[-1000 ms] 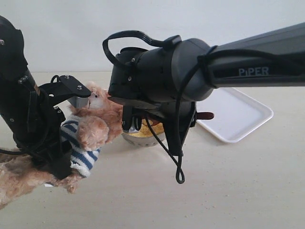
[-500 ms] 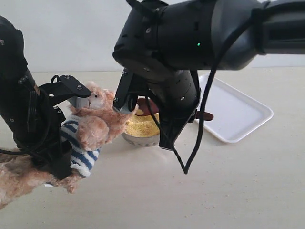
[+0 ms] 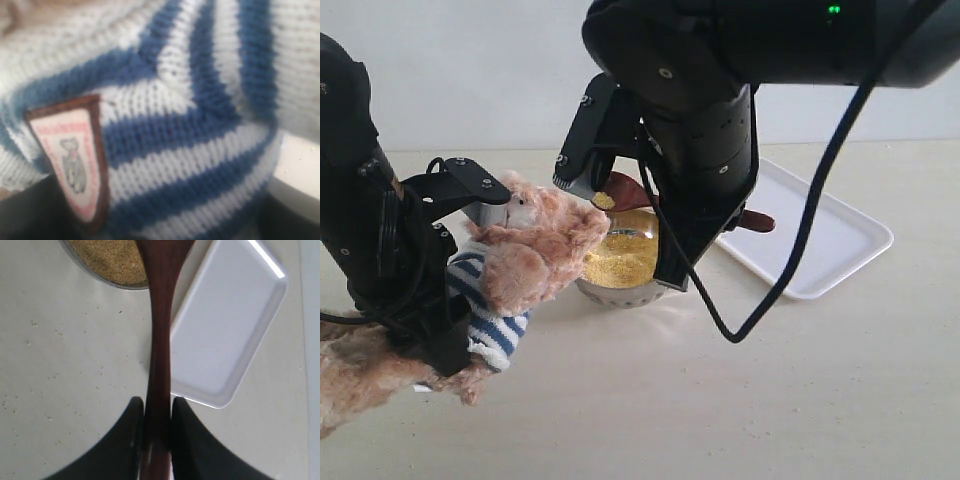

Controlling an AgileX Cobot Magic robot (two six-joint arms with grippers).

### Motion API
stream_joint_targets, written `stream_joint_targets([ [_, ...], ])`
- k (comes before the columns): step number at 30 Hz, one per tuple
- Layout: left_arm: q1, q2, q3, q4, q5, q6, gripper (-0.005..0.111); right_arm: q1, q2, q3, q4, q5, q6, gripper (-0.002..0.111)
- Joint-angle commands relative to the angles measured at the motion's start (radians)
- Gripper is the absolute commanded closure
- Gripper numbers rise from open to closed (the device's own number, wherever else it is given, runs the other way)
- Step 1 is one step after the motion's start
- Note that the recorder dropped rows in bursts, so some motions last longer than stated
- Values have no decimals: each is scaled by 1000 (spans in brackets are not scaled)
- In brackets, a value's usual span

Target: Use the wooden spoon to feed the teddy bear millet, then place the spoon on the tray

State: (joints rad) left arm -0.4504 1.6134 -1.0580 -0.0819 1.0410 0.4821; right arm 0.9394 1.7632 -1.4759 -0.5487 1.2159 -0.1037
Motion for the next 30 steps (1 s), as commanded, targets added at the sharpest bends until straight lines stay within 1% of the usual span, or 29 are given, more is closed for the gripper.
stream_joint_targets([
  [1, -2, -2, -12, -3, -6, -9, 102, -4, -16, 1, 11, 5, 0, 108],
  [14, -2, -2, -12, -3, -6, -9, 102, 4, -56, -1, 125, 5, -26, 108],
  [22, -2, -2, -12, -3, -6, -9, 102, 70, -56, -1, 88, 5, -28, 108],
  [30, -2, -2, -12, -3, -6, -9, 102, 72, -56, -3, 88, 5, -28, 108],
])
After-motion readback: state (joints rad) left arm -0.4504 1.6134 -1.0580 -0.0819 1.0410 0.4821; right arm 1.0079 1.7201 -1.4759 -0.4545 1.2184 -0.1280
